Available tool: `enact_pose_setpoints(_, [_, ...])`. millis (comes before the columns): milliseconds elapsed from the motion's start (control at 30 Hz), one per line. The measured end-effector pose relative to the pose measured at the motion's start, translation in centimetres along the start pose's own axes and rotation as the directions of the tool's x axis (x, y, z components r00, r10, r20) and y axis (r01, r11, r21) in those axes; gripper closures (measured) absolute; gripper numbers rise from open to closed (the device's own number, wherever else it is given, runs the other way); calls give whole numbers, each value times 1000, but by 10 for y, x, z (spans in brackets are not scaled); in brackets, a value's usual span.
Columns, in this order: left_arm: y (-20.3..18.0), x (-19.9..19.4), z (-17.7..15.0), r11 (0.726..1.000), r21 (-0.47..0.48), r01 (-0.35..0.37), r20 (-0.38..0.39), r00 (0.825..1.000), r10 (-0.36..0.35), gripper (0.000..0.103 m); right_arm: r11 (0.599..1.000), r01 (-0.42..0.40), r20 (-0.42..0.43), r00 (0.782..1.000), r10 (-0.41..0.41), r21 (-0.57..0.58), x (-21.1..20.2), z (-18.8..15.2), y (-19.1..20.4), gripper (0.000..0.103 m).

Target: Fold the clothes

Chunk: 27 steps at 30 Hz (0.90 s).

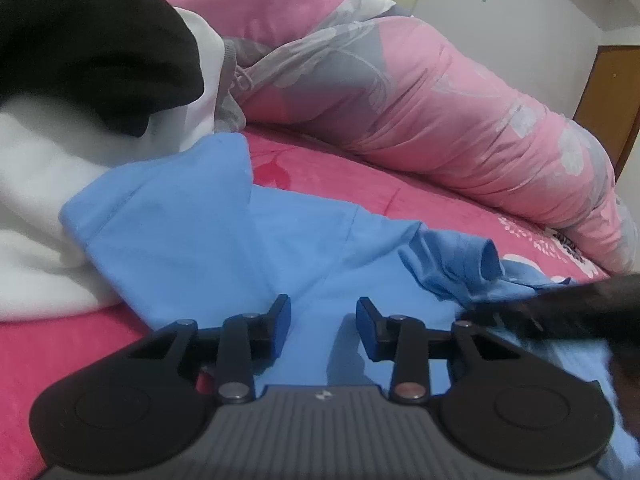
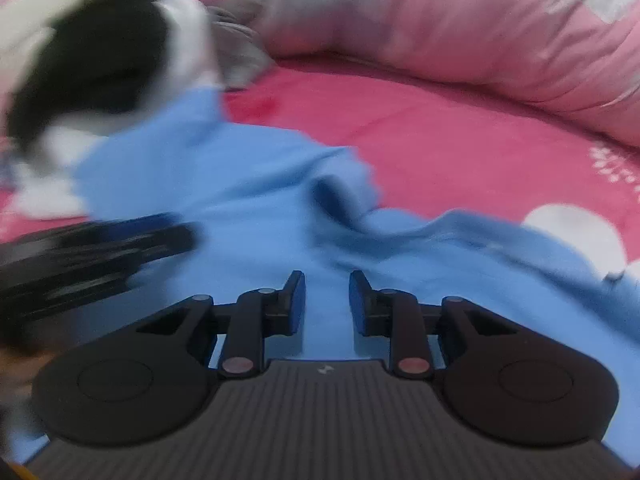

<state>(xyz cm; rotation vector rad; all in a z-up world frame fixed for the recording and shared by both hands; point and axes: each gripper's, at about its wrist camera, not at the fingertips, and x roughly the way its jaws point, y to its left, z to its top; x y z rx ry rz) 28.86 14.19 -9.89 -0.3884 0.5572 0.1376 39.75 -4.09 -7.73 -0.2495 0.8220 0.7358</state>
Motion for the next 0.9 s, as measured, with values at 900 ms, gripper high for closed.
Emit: enact_pose_setpoints(900, [10,-1,0,998,-51,29,21,999,-28,65,949,-115,-53,993,104,-293,43,99,13,49])
